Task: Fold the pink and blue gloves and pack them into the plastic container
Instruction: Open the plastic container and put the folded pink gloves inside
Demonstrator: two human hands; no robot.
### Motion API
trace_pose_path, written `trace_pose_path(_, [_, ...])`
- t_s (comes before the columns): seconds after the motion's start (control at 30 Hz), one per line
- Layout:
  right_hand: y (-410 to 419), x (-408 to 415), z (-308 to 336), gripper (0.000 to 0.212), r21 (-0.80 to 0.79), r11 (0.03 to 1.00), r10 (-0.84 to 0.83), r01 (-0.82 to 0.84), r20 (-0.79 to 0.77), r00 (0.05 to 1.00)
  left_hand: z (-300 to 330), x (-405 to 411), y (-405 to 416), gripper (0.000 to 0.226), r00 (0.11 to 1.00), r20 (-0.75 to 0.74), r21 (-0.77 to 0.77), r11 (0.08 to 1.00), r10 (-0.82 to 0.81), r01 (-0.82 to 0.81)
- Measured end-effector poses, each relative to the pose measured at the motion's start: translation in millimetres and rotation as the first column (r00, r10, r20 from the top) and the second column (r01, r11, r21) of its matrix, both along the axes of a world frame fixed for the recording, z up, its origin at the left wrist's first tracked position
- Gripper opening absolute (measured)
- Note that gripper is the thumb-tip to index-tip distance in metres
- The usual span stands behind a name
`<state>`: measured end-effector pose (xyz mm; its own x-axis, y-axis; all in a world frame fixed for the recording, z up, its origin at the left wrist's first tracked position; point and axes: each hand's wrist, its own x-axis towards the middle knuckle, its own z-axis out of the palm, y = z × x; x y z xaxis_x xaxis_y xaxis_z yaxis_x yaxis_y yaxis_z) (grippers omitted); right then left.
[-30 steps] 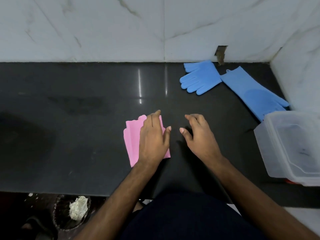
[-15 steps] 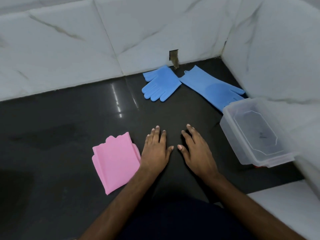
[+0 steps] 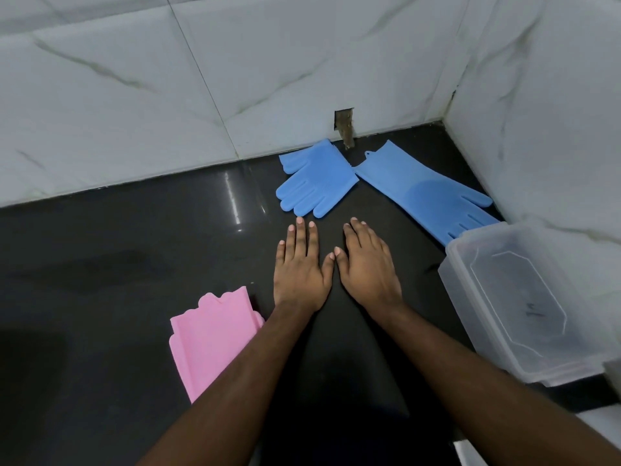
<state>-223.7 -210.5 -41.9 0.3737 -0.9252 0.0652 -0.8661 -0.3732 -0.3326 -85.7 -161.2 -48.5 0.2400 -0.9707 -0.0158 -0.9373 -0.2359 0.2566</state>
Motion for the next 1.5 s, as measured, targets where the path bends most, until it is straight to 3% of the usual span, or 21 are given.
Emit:
trace_pose_path(0.3, [-67,26,2,0.043,-0.066,0.997,0.031,-0.028,0.047,0.998,4,21,-54,0.070,0.991,-0.093,-0.157,0.981,0.100,-0.114])
trace_pose_path(0.47, [-99,40,-1,0.040,-0.073,0.995,0.080,-0.075,0.067,0.995,7,34,-76,0.053,0.986,-0.019,-0.166,0.972,0.165,-0.166])
trace_pose_path(0.7, [-123,48,-5,0.027,-0.147,0.986,0.095,-0.082,0.081,0.992,3,48,-98,0.024,0.989,0.061,-0.166,0.978,0.137,-0.125])
trace_pose_path(0.93, [-125,49,0,0.018,-0.168,0.981,0.113,-0.093,0.111,0.987,5,47,-94,0.027,0.992,0.054,-0.234,0.967,0.115,-0.099])
trace_pose_path(1.1, [-108,38,4,0.019,-0.146,0.985,0.120,-0.092,0.198,0.973,8,45,-77,0.028,0.985,0.124,-0.280,0.949,-0.116,0.147])
trace_pose_path(1.2, [-88,29,3,0.021,-0.118,0.989,0.117,-0.093,0.216,0.969,8,43,-61,0.029,0.990,0.106,-0.256,0.959,-0.098,0.122])
trace_pose_path(1.27, [-78,22,1,0.023,-0.091,0.992,0.109,-0.088,0.260,0.960,8,37,-51,0.032,0.999,0.042,-0.205,0.978,-0.023,0.031])
trace_pose_path(1.33, [-68,17,0,0.019,-0.073,0.995,0.090,-0.069,0.334,0.938,9,30,-39,0.031,0.985,-0.155,-0.219,0.969,0.079,-0.112])
trace_pose_path(1.43, [-46,10,-1,0.011,-0.115,0.993,0.074,-0.028,0.417,0.906,17,14,-20,0.021,0.782,-0.618,-0.314,0.886,0.081,-0.340])
trace_pose_path(1.5, [-26,8,-1,0.011,-0.122,0.992,0.064,-0.010,0.447,0.892,25,6,-10,0.018,0.702,-0.712,-0.364,0.841,0.025,-0.399])
